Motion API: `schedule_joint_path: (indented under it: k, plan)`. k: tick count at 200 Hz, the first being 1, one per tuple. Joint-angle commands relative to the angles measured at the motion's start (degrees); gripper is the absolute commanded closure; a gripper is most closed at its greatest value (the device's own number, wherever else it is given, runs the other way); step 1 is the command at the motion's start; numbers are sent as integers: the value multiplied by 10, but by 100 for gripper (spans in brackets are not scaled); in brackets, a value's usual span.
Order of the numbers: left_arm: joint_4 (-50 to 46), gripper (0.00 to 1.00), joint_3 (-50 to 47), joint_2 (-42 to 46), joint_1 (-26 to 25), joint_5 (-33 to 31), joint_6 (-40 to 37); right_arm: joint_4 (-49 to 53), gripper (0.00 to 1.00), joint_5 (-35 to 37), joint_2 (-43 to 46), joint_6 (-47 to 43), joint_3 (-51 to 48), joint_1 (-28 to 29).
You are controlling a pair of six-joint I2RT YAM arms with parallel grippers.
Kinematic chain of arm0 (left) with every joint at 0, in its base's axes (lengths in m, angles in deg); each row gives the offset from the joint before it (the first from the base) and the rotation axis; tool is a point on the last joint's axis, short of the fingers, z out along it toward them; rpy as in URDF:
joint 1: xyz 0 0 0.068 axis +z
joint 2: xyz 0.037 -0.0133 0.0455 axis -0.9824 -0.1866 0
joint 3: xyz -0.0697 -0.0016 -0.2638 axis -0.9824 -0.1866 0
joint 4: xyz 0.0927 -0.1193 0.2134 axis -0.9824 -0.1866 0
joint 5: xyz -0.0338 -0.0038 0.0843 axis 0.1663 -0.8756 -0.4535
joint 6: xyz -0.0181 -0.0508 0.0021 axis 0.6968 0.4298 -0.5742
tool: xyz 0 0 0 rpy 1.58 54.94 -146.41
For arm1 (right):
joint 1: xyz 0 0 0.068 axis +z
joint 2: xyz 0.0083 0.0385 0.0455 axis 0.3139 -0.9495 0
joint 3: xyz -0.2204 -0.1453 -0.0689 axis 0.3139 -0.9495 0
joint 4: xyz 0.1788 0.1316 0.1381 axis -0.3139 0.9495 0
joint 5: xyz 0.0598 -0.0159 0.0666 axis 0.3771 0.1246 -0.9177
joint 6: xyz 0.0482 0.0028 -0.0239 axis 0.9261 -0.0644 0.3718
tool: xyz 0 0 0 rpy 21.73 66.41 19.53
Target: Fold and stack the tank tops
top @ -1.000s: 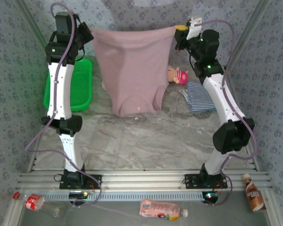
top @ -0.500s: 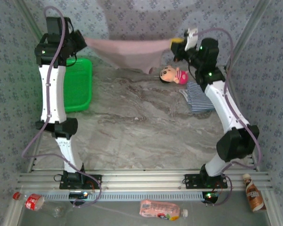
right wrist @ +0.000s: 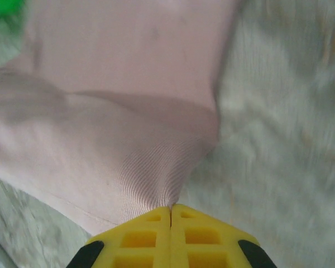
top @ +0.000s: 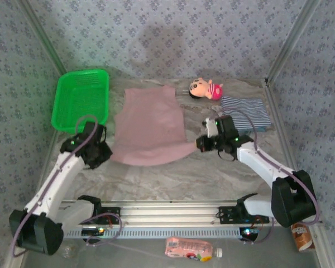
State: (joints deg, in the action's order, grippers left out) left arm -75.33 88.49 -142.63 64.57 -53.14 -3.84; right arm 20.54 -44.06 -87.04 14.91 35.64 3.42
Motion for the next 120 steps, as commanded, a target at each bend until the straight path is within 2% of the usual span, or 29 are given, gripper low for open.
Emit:
schedule_joint_path:
  k: [1,29,75,100,120]
  plan:
    - [4,100,-72,46,-19,13,98,62,100,25,29,53,-41,16]
    - [-29,100,-123,80,-60,21,159,121,100,45,59,64,-63,34]
    - [-61,100,-162,92,-137,30,239,226,100,78,76,53,-33,46]
    - [-100,100,-152,111,-146,21,251,283,100,100,87,42,-16,74]
    - [-81,100,-171,103,-160,45,265,281,98,116,69,53,-18,90]
